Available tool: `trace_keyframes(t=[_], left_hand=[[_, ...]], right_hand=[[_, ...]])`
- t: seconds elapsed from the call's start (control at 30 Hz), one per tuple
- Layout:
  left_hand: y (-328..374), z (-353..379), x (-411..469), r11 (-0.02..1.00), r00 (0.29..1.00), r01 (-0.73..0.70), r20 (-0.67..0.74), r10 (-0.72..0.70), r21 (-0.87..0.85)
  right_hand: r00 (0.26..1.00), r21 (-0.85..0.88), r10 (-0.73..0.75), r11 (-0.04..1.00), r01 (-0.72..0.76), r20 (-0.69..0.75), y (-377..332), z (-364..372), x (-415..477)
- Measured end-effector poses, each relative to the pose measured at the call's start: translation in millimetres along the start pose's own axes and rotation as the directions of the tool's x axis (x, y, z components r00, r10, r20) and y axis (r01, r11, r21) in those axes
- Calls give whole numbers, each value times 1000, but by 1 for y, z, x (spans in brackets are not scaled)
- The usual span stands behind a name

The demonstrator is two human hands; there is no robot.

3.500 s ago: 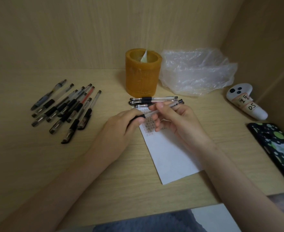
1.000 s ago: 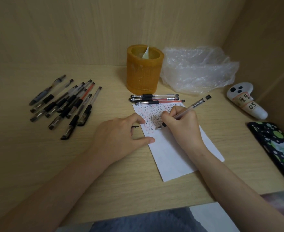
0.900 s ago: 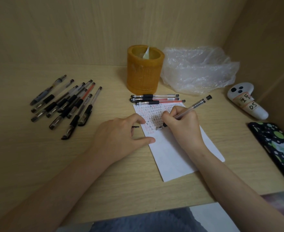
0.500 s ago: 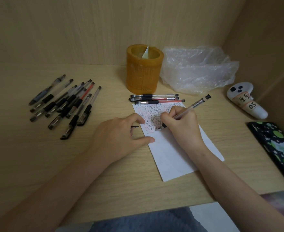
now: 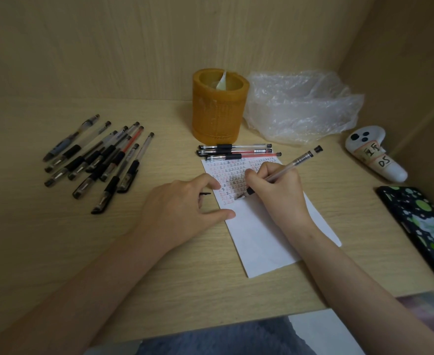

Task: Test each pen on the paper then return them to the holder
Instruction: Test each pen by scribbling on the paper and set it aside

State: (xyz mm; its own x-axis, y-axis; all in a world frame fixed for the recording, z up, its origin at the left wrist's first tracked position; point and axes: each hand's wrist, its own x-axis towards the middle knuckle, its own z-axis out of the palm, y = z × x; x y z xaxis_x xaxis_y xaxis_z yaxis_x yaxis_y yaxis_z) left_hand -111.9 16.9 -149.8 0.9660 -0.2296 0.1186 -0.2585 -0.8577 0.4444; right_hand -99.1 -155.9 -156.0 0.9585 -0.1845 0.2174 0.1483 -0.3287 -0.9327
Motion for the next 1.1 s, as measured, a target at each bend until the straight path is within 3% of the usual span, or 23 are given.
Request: trace_keyframes(t=[0.4, 0.6, 0.7, 0.83, 1.1], left_hand=[[0, -1, 0, 1000, 1000, -3, 11, 3, -2], [0, -3, -1, 999, 999, -42, 2, 42, -14], [-1, -2, -1, 977, 993, -112, -52, 105, -179], [2, -3, -2, 857, 989, -147, -47, 142, -495], [0, 3, -1, 766, 971, -202, -24, 237, -611]], right_hand=[[1000, -23, 7, 1000, -7, -16, 0, -1, 0], [998, 227, 48, 973, -37, -42, -1, -8, 5], [998, 349, 42, 935, -58, 51, -8, -11, 4], [983, 497, 46, 858, -130, 178, -12, -11, 3], [970, 509, 7, 850, -134, 244, -17, -8, 2]])
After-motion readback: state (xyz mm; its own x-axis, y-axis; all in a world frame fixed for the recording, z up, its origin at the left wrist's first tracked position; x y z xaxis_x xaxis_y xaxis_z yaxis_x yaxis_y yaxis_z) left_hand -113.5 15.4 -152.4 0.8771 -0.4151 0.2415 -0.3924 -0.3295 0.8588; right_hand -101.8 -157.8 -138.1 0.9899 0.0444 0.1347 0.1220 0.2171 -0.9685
